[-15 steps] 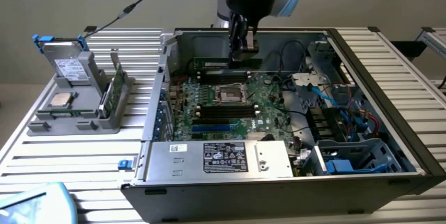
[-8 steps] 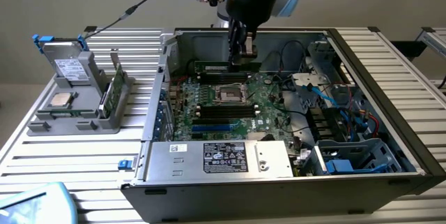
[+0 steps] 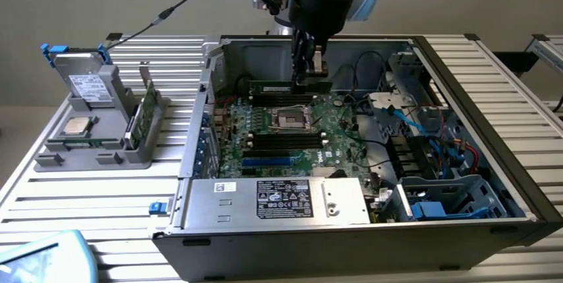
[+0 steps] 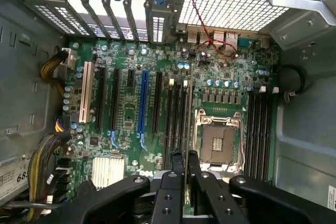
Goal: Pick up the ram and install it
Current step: 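Pick up the ram and move it above insertion slot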
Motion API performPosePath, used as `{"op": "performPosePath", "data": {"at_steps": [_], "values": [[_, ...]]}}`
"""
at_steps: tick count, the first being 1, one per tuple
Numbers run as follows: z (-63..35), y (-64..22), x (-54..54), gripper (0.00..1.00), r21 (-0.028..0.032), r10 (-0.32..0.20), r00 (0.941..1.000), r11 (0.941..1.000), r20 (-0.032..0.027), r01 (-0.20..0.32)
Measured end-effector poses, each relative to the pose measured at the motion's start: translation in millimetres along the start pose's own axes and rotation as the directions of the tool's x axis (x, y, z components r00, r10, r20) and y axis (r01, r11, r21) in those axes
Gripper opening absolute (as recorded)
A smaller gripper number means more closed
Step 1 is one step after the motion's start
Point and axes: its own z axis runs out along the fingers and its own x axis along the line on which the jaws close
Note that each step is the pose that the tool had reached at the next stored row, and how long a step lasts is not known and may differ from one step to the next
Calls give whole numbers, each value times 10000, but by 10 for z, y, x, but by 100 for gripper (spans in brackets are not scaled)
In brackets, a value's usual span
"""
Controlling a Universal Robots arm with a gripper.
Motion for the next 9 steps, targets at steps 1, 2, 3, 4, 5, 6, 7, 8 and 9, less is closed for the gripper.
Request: {"op": "performPosePath", "data": {"at_steps": [1,2,3,4,5,6,7,8,9], "values": [[1,-27,-1,14,12,0,10000,10000,-2,0],[4,-43,-2,14,24,-1,10000,10000,-3,1],[9,-51,-3,14,37,-2,10000,10000,-4,2],[15,-57,-4,14,52,-3,10000,10000,-5,3],[21,-59,-10,14,72,1,10000,10000,-9,-1],[28,-61,-16,14,92,15,10000,10000,-9,-15],[36,-62,-19,14,105,47,10000,9999,-4,-47],[45,-64,-19,14,115,101,9999,9999,2,-101],[54,-64,-20,14,129,150,9999,9998,7,-150]]}}
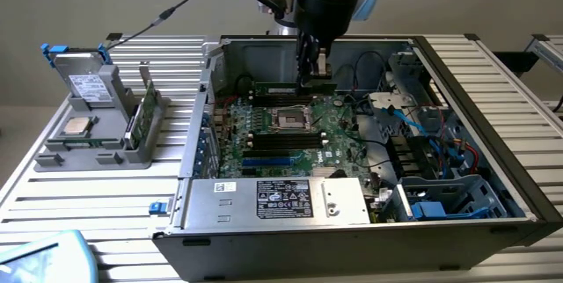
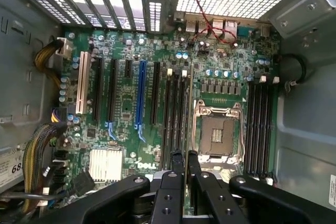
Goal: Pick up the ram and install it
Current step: 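Pick up the ram and move it above insertion slot, then insert the ram into the slot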
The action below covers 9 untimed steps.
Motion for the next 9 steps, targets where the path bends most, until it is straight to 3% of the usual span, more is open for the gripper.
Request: {"op": "performPosePath", "data": {"at_steps": [9], "values": [[2,0,-1,14,1,14,10000,10000,-10,-14]]}}
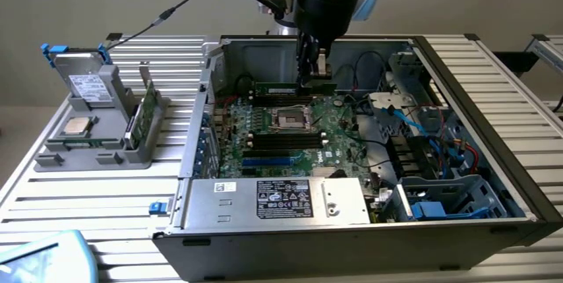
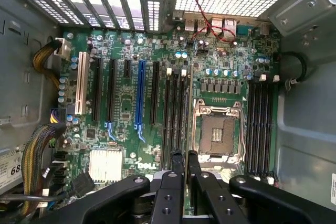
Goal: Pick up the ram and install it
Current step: 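Insert the ram into the slot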
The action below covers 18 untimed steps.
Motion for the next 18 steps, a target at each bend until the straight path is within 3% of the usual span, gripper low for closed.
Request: {"op": "performPosePath", "data": {"at_steps": [7,18], "values": [[5,0,6,14,-27,2,10000,10000,1,-2],[173,-16,18,14,-39,18,9999,10000,-159,-19]]}}
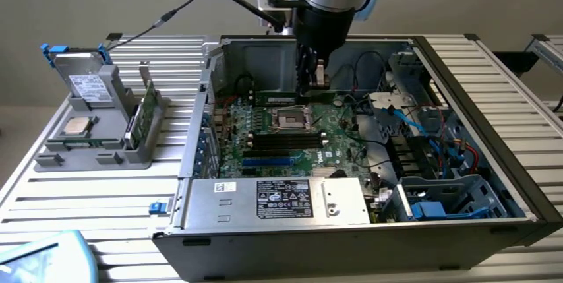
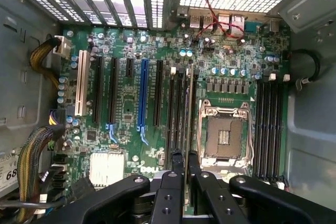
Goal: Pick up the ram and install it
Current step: 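Insert the ram into the slot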
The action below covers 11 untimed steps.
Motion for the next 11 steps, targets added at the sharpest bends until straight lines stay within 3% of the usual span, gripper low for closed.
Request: {"op": "performPosePath", "data": {"at_steps": [11], "values": [[206,38,7,14,-4,8,10000,10000,-75,-8]]}}
